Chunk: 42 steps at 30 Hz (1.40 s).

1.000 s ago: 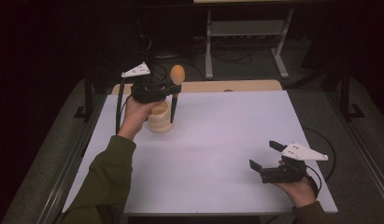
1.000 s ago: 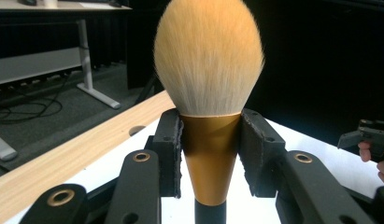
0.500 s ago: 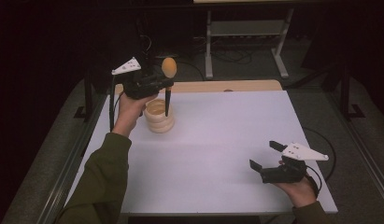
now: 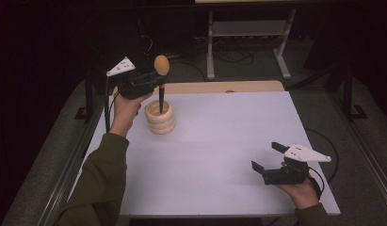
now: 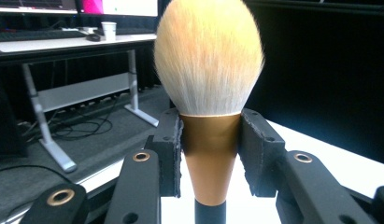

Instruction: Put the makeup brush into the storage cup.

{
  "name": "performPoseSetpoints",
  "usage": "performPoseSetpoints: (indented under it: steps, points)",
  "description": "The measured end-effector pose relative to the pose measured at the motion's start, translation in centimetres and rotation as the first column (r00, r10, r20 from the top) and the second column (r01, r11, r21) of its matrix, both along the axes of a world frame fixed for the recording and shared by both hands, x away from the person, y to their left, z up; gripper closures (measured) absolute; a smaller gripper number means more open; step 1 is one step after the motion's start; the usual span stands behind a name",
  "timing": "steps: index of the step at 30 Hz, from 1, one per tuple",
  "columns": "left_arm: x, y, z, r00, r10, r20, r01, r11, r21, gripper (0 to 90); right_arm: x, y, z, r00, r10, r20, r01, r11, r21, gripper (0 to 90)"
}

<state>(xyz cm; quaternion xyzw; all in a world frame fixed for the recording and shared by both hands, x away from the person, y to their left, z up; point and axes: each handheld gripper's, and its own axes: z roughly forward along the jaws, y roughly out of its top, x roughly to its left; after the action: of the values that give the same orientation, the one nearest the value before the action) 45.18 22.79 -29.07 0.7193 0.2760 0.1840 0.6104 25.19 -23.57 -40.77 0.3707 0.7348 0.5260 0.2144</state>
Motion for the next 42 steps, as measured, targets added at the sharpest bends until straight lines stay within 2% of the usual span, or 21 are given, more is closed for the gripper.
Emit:
performPoseSetpoints:
  steps: [5, 16, 23, 37, 41, 42]
  points:
    - [0.0, 0.2, -0.4, 0.9993, 0.035, 0.013, -0.035, 0.9993, 0.013, 62.5, 0.0, 0.0, 0.0, 1.0, 0.001, -0.001, -0.001, 1.0, -0.002, 0.0]
    - [0.3, 1.1, -1.8, 0.9968, 0.08, -0.006, -0.079, 0.9967, 0.017, 62.5, 0.0, 0.0, 0.0, 1.0, 0.001, 0.001, -0.001, 1.0, -0.008, 0.0]
    - [0.4, 1.2, -2.3, 0.9963, 0.086, 0.001, -0.086, 0.9959, 0.027, 62.5, 0.0, 0.0, -0.1, 1.0, 0.002, 0.001, -0.002, 1.0, -0.008, 0.0]
    - [0.8, 1.4, -4.1, 0.9937, 0.106, -0.034, -0.105, 0.9939, 0.032, 62.4, 0.0, 0.0, -0.1, 1.0, 0.0, -0.003, 0.0, 1.0, -0.006, 0.0]
    - [0.8, 1.3, -4.6, 0.9934, 0.109, -0.036, -0.107, 0.9928, 0.056, 62.4, 0.0, 0.0, -0.1, 1.0, -0.001, -0.002, 0.001, 1.0, -0.007, 0.0]
    - [0.8, 1.2, -4.7, 0.9932, 0.109, -0.039, -0.107, 0.993, 0.049, 62.4, 0.0, 0.0, -0.1, 1.0, 0.0, -0.002, 0.0, 1.0, -0.007, 0.0]
